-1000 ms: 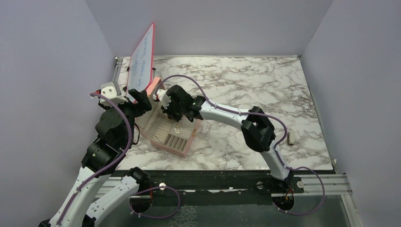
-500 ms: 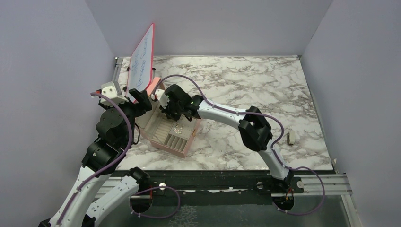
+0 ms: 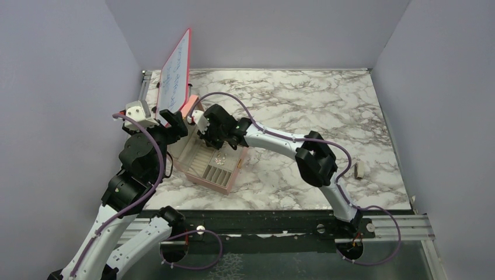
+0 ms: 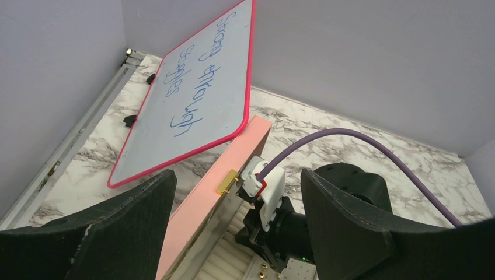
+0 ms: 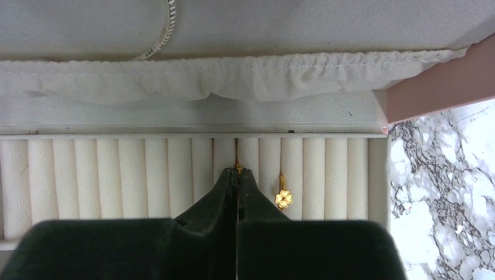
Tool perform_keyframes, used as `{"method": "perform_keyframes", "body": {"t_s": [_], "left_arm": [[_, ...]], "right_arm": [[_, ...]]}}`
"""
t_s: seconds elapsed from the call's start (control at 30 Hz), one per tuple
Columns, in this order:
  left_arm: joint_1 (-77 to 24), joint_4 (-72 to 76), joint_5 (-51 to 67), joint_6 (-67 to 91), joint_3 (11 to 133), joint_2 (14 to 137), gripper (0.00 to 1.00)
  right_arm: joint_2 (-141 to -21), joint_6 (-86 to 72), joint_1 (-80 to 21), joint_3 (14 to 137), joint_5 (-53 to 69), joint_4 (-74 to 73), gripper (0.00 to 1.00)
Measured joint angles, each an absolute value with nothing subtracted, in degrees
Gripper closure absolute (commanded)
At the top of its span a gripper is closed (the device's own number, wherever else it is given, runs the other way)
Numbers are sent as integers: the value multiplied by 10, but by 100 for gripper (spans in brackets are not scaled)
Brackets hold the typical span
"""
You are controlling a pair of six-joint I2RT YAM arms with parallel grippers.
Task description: Organize the mixed jewelry
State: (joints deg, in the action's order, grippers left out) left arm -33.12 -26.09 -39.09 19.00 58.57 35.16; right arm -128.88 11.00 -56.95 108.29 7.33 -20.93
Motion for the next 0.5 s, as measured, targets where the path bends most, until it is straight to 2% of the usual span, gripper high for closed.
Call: {"method": "perform_keyframes", "body": {"t_s": [0.5], "left_arm": [[-331, -261, -391, 190, 583, 353, 21]], "right_arm": [[-1273, 116, -569, 1064, 73, -211, 99]]}}
